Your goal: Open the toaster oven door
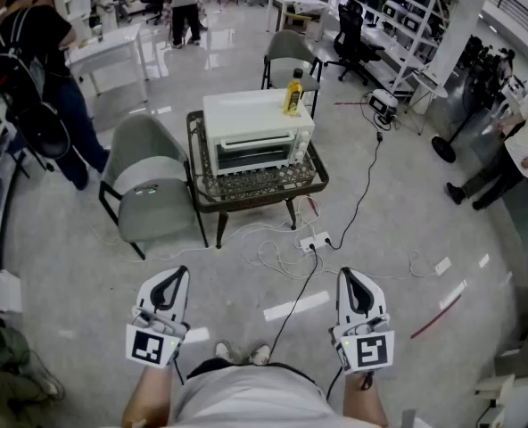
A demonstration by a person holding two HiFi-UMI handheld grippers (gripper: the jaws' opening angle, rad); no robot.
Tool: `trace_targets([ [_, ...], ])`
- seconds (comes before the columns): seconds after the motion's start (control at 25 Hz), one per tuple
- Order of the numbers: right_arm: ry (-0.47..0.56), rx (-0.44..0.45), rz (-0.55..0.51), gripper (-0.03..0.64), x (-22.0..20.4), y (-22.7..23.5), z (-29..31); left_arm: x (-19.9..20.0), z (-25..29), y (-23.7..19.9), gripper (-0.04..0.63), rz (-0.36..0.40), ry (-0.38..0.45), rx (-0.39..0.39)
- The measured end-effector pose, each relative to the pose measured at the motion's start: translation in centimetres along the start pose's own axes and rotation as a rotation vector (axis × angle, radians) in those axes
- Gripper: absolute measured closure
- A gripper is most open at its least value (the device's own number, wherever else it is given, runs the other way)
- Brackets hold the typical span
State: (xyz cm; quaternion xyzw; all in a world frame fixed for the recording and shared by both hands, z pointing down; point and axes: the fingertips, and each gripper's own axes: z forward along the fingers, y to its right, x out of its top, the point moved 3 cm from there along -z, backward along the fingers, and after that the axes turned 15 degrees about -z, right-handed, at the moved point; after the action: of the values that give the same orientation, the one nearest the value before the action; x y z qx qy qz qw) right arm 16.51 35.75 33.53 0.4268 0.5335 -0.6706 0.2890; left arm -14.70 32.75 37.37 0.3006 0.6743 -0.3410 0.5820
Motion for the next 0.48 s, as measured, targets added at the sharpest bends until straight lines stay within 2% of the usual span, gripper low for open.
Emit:
trace_targets([
  [0.2,0.005,0.02,0.003,0.595,0.1,-0.2,0.1,0.2,-0.5,-0.1,0.58,-0.044,0.008,0.018],
  [0.48,0.042,0.082,0.031,0.595,-1.0,-0.8,0.0,-0.2,-0.8,1.5,0.58,-0.035,-0.001,0.033],
])
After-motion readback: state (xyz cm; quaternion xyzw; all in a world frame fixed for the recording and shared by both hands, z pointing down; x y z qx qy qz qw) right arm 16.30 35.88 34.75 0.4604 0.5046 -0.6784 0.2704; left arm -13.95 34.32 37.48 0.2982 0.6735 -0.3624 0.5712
